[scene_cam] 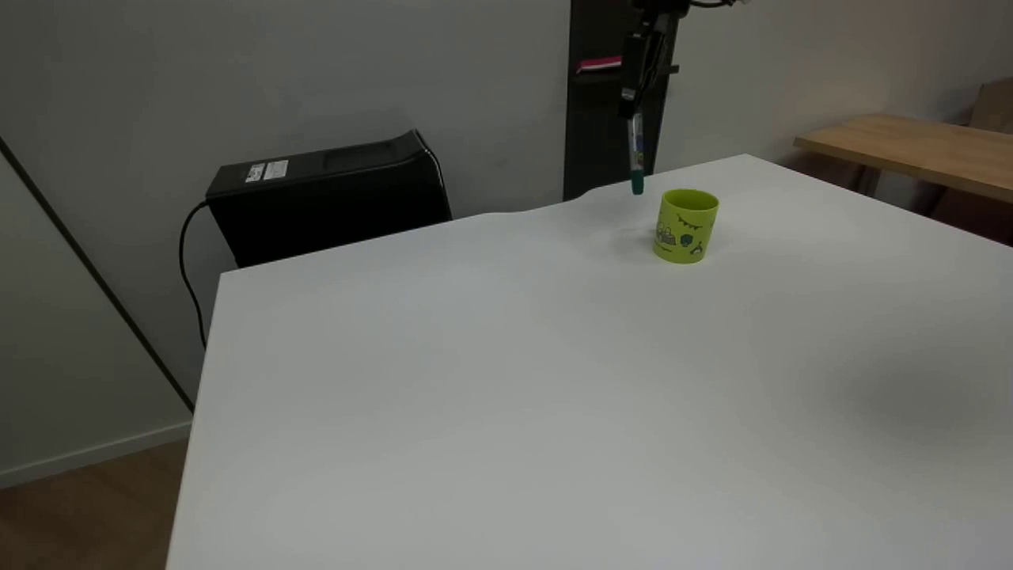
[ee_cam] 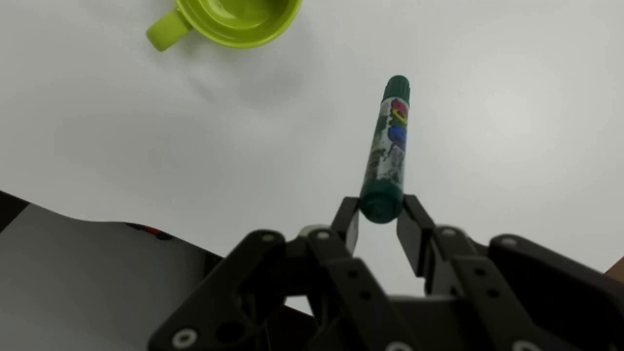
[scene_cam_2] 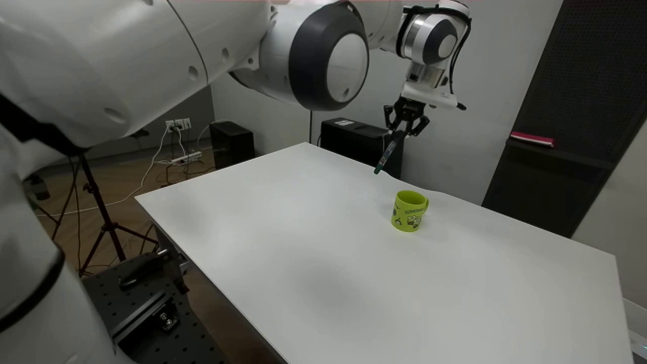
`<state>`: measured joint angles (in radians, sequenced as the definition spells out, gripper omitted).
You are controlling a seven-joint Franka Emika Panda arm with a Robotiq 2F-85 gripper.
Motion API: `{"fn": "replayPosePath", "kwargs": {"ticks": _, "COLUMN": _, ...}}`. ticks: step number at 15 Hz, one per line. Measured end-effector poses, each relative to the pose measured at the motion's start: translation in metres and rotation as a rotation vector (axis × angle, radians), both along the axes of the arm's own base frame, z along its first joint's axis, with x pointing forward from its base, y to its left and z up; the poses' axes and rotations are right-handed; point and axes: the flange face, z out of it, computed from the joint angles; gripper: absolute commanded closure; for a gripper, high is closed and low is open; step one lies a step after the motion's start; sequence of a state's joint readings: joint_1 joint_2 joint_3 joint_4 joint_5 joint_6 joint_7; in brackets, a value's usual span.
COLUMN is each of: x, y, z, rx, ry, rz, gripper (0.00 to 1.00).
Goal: Take the marker from the cup and put it on the table
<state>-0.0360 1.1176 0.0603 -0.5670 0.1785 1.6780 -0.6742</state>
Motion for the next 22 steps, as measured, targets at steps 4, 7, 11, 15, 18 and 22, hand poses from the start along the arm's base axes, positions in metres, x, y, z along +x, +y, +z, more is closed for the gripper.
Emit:
{"fn": "replayPosePath", "kwargs": {"ticks": 4, "x": -0.009, "y": 0.032, "z": -0.013, "rx": 0.034, "ry": 0.078, "rz": 0.063, "gripper": 0.95}}
{"fn": "replayPosePath", "kwargs": {"ticks": 7, "x": -0.018, "y": 0.052, "z": -0.025, "rx": 0.066, "ry": 0.144, "rz": 0.106, "gripper": 0.95}}
{"fn": "replayPosePath", "kwargs": {"ticks": 11, "x": -0.031, "y": 0.07, "z": -0.044, "rx": 0.115, "ry": 0.234, "rz": 0.169, "gripper": 0.95}}
{"fn": "replayPosePath", "kwargs": {"ticks": 15, "x": -0.042, "y": 0.08, "z": -0.056, "rx": 0.172, "ry": 0.305, "rz": 0.234, "gripper": 0.95}}
{"fn": "replayPosePath", "kwargs": {"ticks": 18, "x": -0.05, "y": 0.083, "z": -0.069, "rx": 0.203, "ry": 0.35, "rz": 0.273, "gripper": 0.95}}
{"fn": "replayPosePath", "kwargs": {"ticks": 22, "x": -0.056, "y": 0.083, "z": -0.091, "rx": 0.23, "ry": 0.383, "rz": 0.315, "gripper": 0.95}}
